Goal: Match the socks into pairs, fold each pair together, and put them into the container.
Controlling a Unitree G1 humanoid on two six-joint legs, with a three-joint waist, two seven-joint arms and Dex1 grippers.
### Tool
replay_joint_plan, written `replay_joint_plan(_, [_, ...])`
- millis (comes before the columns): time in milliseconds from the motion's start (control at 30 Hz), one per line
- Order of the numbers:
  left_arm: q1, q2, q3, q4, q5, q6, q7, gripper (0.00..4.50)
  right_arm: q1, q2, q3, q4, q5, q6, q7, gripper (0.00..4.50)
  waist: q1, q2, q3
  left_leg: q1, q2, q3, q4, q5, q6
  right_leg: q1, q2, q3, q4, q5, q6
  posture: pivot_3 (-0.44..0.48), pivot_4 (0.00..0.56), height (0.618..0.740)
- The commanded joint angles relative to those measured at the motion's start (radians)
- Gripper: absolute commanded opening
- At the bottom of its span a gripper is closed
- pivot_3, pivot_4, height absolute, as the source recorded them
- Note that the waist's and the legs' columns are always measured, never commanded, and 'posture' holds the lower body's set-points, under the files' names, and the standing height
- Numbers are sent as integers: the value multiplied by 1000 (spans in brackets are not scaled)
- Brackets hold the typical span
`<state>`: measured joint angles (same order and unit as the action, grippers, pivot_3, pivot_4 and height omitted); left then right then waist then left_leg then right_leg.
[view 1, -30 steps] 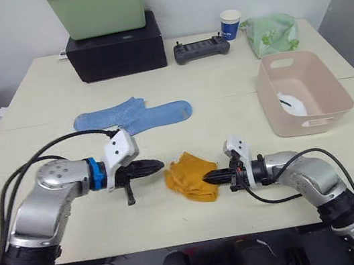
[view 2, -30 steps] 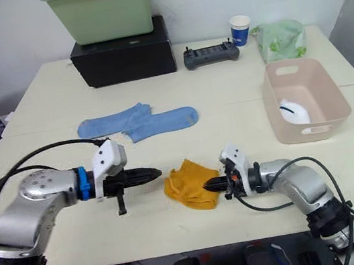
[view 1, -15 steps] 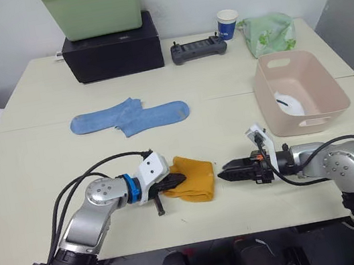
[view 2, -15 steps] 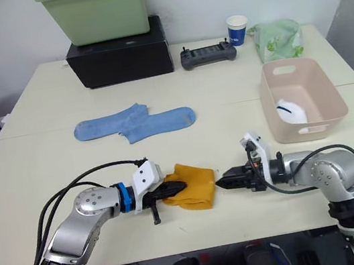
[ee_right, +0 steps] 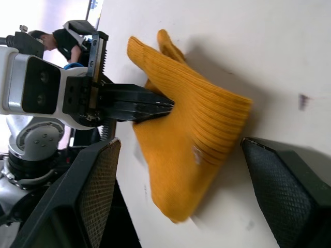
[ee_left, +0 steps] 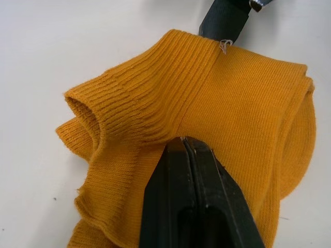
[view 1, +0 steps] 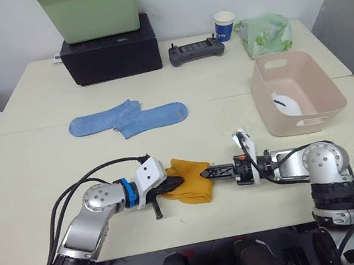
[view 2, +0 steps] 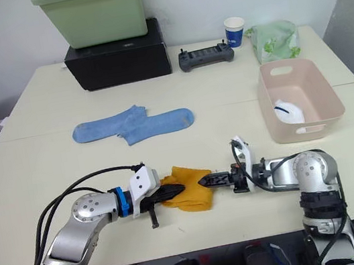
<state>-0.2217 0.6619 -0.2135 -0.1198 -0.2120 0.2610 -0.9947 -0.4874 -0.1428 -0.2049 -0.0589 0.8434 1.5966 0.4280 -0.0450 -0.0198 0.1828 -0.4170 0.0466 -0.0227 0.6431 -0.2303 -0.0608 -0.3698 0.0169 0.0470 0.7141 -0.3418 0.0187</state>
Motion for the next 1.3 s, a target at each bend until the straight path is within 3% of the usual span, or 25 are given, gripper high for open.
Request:
replay_joint_plan(33, [15,15,-10,9,19,27,-9,0,-24,52,2,37,8,18,-45,4010,-1,0,0,0,0,0,0,0,0,0,0,0,0,0,0,0,150,740])
replay_joint_plan(333, [24,7,16,-22,-11,66,3,0,-48,128,8,80,-64,-28,-65,4010,-9,0,0,0,0,0,0,0,0,0,0,0,0,0,0,0,150,740])
replay_joint_plan(433, [30,6,16,-28,-7,68,4,0,-42,119,15,84,-72,-45,-56,3380,-11,0,0,0,0,0,0,0,0,0,0,0,0,0,0,0,150,740])
replay_joint_plan(733, [44,-7,57,-69,-73,94,-3,0,-25,100,39,53,-83,-67,-47,312,-12,-1,-1,0,0,0,-1,0,0,0,0,0,0,0,0,0,150,740])
replay_joint_plan(767, [47,-8,67,-82,-96,101,-13,0,-25,99,38,44,-82,-70,-45,53,-12,-1,-1,0,0,0,-1,0,0,0,0,0,0,0,0,0,150,740])
replay_joint_plan(833, [43,-18,114,-123,-167,134,-13,0,-21,85,31,9,-81,-77,-48,5,-12,-1,-1,0,1,-1,-1,0,0,0,0,0,0,0,0,0,150,740])
replay_joint_plan(933, [27,-4,203,-205,-296,230,-5,552,-11,-11,69,-122,-69,-124,3,5,-6,-1,0,-3,1,-1,0,0,0,-2,0,-1,0,0,0,0,150,740])
replay_joint_plan(1133, [-131,10,349,-313,-565,481,98,2470,-103,-176,16,-281,-66,-267,28,5,-2,-1,2,-9,0,-2,2,0,0,-5,-2,-2,-1,-1,2,0,150,740])
replay_joint_plan(1300, [-357,-56,295,-278,-559,507,186,4105,-191,-354,41,-284,-209,-472,33,5,11,-1,2,-10,-2,-1,2,0,0,-5,-1,-4,-2,-1,2,0,150,740])
